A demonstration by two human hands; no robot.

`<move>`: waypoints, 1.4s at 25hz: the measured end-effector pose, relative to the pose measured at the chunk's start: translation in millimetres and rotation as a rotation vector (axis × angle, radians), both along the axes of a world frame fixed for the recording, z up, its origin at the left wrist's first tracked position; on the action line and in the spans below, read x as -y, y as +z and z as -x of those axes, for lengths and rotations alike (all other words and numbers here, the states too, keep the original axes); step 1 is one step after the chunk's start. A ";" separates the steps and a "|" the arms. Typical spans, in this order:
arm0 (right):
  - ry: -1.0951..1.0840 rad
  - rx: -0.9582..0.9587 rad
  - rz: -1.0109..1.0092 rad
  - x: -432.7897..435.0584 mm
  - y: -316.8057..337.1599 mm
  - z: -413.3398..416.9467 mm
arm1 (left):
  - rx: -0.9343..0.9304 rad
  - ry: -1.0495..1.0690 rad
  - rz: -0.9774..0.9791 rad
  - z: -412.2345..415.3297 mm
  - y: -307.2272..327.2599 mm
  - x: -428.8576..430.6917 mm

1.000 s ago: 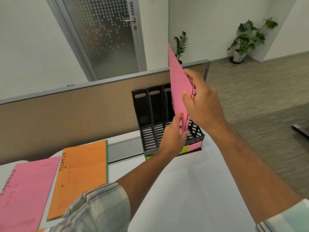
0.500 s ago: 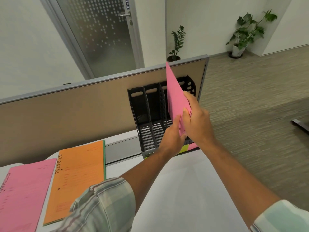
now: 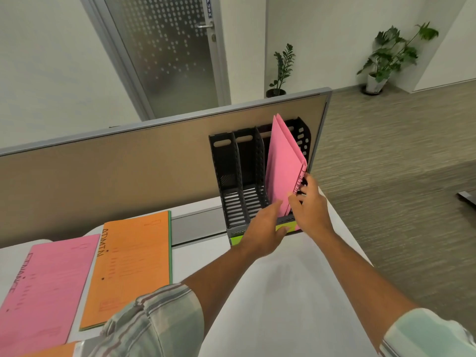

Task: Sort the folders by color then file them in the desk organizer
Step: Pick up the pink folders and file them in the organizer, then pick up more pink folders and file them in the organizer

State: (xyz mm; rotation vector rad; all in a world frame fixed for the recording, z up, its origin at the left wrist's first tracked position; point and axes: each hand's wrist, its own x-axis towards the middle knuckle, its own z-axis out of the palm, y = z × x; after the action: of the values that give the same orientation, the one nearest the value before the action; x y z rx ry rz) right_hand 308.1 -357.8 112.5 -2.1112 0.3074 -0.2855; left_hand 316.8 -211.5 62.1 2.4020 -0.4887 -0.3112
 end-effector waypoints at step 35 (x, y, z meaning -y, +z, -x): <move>0.737 -0.206 0.885 -505.8 -134.6 133.0 | -0.043 0.324 -0.652 173.4 -81.4 -545.9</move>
State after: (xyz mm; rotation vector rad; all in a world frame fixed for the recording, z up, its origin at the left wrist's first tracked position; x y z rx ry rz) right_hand 175.1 148.0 -22.2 -2.9394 -0.5990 0.2994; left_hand 143.4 334.3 -19.3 3.0372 0.0480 -0.4233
